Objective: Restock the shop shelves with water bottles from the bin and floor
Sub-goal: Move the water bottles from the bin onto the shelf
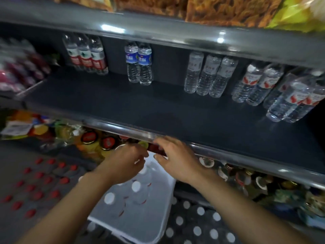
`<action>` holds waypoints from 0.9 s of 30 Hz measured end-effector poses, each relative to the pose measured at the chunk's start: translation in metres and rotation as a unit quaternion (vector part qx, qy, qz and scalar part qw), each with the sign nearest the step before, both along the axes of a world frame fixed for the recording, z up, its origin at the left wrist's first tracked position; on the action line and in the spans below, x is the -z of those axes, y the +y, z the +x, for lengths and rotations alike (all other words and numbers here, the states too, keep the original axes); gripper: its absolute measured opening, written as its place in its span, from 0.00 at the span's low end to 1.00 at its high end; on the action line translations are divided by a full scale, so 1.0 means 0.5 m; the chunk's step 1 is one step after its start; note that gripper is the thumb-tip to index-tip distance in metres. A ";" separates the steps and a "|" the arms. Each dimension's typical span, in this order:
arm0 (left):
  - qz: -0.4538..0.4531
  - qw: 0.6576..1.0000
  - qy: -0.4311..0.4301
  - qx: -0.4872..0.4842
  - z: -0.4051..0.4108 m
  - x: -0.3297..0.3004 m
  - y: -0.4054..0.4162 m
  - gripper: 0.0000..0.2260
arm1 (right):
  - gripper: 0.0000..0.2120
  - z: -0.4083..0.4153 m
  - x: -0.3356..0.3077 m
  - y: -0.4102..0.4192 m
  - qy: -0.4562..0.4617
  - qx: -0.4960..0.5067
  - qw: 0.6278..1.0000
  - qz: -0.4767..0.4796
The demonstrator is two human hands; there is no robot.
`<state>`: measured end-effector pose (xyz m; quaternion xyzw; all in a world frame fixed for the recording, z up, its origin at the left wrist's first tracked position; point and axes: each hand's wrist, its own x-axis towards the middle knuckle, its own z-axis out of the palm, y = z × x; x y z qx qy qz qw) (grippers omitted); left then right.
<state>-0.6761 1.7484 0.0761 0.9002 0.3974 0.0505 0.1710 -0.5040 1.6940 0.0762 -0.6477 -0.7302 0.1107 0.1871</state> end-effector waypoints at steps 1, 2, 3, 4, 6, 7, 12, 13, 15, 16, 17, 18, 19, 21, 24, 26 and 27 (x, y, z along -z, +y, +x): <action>-0.008 1.000 0.004 -0.005 -0.022 0.014 -0.003 0.12 | 0.13 -0.022 0.013 0.001 0.004 -0.006 1.000 -0.003; -0.021 1.000 0.006 -0.009 -0.042 0.029 -0.007 0.12 | 0.14 -0.042 0.028 0.001 0.009 -0.010 1.000 -0.015; -0.034 0.999 0.008 -0.015 -0.060 0.044 -0.011 0.12 | 0.16 -0.062 0.044 0.001 0.012 -0.015 0.999 -0.026; -0.046 0.999 0.010 -0.019 -0.077 0.057 -0.015 0.12 | 0.17 -0.079 0.061 0.000 0.012 -0.021 0.999 -0.045; -0.064 0.997 0.020 -0.024 -0.107 0.086 -0.022 0.12 | 0.18 -0.109 0.098 -0.003 0.000 -0.035 0.996 -0.085; -0.073 0.997 0.027 -0.028 -0.120 0.099 -0.024 0.13 | 0.19 -0.121 0.116 -0.003 -0.012 -0.038 0.994 -0.103; -0.103 0.993 0.049 -0.035 -0.156 0.155 -0.028 0.12 | 0.18 -0.153 0.195 0.005 -0.081 -0.028 0.979 -0.187; -0.108 0.992 0.053 -0.030 -0.156 0.164 -0.030 0.13 | 0.18 -0.157 0.209 0.008 -0.093 -0.029 0.975 -0.202; -0.116 0.991 0.058 -0.019 -0.154 0.179 -0.035 0.14 | 0.18 -0.166 0.234 0.015 -0.105 -0.032 0.968 -0.227; -0.120 0.991 0.059 -0.016 -0.152 0.186 -0.037 0.14 | 0.18 -0.170 0.245 0.018 -0.109 -0.033 0.965 -0.238; -0.123 0.991 0.059 -0.015 -0.151 0.192 -0.039 0.14 | 0.18 -0.174 0.256 0.021 -0.113 -0.034 0.962 -0.247; -0.126 0.990 0.060 -0.015 -0.150 0.198 -0.041 0.14 | 0.18 -0.177 0.265 0.025 -0.116 -0.035 0.960 -0.254; -0.130 0.989 0.062 -0.015 -0.150 0.202 -0.042 0.14 | 0.18 -0.178 0.272 0.028 -0.116 -0.034 0.959 -0.258; -0.135 0.989 0.064 -0.014 -0.151 0.209 -0.041 0.14 | 0.17 -0.177 0.282 0.035 -0.105 -0.032 0.959 -0.262; -0.137 0.989 0.060 -0.012 -0.147 0.211 -0.034 0.14 | 0.13 -0.168 0.288 0.039 -0.090 -0.037 0.961 -0.260; -0.136 0.989 0.057 -0.011 -0.141 0.207 -0.028 0.14 | 0.12 -0.158 0.283 0.033 -0.064 -0.038 0.964 -0.256; -0.133 0.990 0.054 -0.011 -0.139 0.203 -0.024 0.13 | 0.12 -0.152 0.276 0.031 -0.044 -0.035 0.967 -0.248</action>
